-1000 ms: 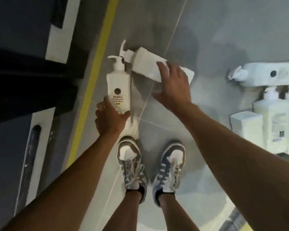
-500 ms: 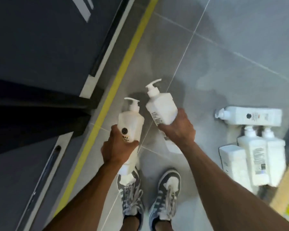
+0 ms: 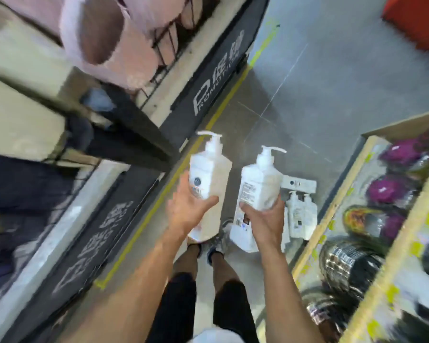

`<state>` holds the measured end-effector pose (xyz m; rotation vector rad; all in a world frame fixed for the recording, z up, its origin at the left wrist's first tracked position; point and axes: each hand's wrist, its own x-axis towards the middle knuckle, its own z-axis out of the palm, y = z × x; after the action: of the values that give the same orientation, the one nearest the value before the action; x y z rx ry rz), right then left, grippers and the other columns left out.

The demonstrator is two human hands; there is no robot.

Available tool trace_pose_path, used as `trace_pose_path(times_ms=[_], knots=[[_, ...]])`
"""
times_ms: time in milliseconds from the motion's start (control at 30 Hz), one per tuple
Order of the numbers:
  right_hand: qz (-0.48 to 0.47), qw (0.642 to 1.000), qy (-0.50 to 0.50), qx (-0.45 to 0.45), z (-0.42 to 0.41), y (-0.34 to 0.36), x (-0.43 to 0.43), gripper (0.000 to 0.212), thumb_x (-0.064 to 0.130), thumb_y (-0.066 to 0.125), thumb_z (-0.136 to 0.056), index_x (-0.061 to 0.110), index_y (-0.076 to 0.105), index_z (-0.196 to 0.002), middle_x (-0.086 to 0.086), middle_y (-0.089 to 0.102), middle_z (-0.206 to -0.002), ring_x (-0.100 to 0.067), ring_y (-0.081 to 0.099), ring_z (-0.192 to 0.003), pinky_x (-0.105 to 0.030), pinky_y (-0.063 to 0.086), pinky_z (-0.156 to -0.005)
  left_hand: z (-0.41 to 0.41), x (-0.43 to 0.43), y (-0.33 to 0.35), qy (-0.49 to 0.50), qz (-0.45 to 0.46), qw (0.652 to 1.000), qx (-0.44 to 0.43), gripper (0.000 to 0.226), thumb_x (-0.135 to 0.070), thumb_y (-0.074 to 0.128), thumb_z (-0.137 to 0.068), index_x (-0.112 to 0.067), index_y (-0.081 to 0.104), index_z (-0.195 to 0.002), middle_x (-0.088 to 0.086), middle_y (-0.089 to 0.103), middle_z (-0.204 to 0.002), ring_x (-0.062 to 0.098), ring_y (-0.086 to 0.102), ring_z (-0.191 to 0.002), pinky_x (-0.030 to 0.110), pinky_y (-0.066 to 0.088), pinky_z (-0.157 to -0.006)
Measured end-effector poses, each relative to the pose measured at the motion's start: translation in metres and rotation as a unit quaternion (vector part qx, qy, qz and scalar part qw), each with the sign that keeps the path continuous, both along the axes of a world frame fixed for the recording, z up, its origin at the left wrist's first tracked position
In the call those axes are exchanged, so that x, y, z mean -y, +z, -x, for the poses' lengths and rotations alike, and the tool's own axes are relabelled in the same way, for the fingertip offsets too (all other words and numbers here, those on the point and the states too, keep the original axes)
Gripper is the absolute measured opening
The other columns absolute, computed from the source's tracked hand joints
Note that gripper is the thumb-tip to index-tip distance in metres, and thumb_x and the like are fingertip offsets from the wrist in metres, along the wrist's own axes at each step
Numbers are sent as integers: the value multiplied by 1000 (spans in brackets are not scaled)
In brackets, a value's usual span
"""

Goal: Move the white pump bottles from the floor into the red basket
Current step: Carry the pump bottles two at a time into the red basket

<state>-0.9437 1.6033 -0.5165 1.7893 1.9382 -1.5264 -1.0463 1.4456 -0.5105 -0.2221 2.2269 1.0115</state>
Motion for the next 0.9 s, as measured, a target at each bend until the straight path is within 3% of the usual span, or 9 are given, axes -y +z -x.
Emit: trace_pose_path(times_ms=[133,300,567,767,900], knots=[[-49,997,31,-40,-13,127,16,68,37,92,-66,31,48,-117,13,69,-106,-16,68,-94,-36,54,-84,-5,23,133,27,-29,995,-92,83,-44,84,-64,-52,38,-132,-23,64,-109,11,62,-106,32,45,-90],[-85,987,105,-83,-9,227,23,66,36,92,-66,28,50,-117,10,67,-105,-21,67,-96,-35,52,-79,-18,56,234,59,-35,982,-177,78,-48,79,-62,-51,38,-128,-23,63,-110,17,62,-107,45,49,-92],[-75,942,276,-173,57,284,35,69,36,92,-67,34,45,-117,14,63,-105,-18,65,-97,-39,55,-86,-56,95,276,283,-75,936,-195,85,-49,82,-60,-49,37,-132,-26,59,-111,13,61,-104,51,51,-95],[-41,879,423,-217,85,309,90,65,39,91,-69,30,47,-116,8,64,-108,-21,63,-97,-40,52,-87,-114,139,306,442,-37,864,-240,76,-52,80,-54,-59,41,-119,-28,63,-111,11,63,-103,50,52,-93],[-33,817,528,-231,80,320,145,67,41,91,-69,33,45,-116,10,60,-107,-22,60,-96,-39,48,-84,-160,168,321,542,6,802,-252,82,-55,76,-51,-48,43,-125,-24,64,-109,18,63,-104,44,48,-93]])
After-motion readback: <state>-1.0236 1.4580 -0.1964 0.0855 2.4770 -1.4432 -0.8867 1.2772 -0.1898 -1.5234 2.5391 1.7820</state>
